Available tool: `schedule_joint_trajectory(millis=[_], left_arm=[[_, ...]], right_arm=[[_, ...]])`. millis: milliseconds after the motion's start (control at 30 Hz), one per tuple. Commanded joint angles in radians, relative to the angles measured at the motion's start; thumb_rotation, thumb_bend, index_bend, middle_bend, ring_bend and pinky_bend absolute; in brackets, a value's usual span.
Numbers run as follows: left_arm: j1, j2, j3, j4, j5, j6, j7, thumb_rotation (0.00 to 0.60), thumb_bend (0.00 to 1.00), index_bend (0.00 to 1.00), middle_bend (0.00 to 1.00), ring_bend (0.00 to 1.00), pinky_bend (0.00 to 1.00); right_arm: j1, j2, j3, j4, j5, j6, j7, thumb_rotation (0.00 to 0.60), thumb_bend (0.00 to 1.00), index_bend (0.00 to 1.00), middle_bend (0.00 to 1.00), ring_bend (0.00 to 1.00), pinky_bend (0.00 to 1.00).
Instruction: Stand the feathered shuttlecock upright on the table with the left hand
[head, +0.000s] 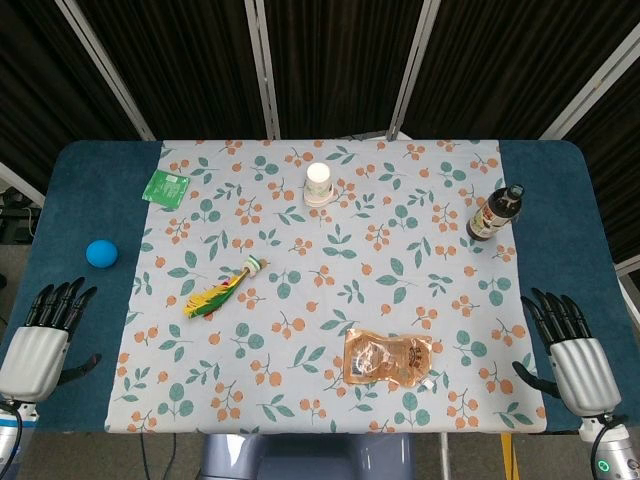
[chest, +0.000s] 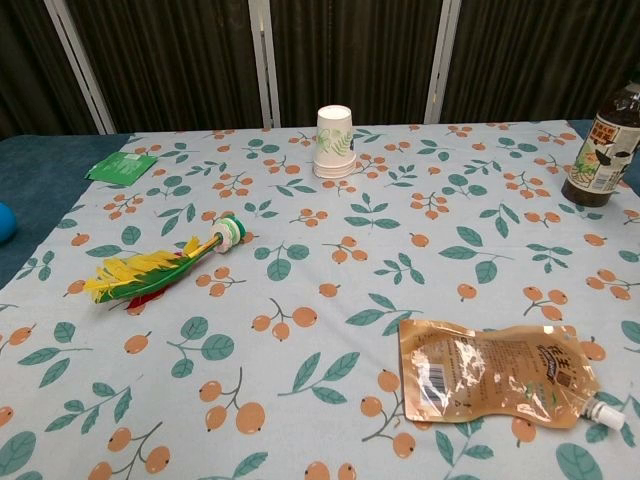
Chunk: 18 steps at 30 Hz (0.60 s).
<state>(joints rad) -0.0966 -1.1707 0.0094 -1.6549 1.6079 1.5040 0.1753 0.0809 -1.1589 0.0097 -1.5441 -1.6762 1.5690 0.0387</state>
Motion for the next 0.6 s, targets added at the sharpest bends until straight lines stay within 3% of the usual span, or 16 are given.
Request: schedule_joint_trajectory(millis=[33, 600], left_arm=[[0.000, 0.001, -0.001, 0.000, -0.003, -0.001, -0.001, 0.600, 0.18, 0.06, 0.00, 0.00, 0.00], [-0.008, -0.005, -0.001, -0.006, -0.024, -0.032, 0.008, 0.600, 0.18, 0.10, 0.00, 0.00, 0.00]], right_arm=[[0.001, -0.001, 0.000, -0.002, 0.001, -0.003, -0.002, 0.600, 0.10, 0.05, 0.00, 0.00, 0.00], [0.000, 0.001, 0.001, -0.005, 0.004, -0.002, -0.004, 0.600, 0.10, 0.06, 0.00, 0.00, 0.00]])
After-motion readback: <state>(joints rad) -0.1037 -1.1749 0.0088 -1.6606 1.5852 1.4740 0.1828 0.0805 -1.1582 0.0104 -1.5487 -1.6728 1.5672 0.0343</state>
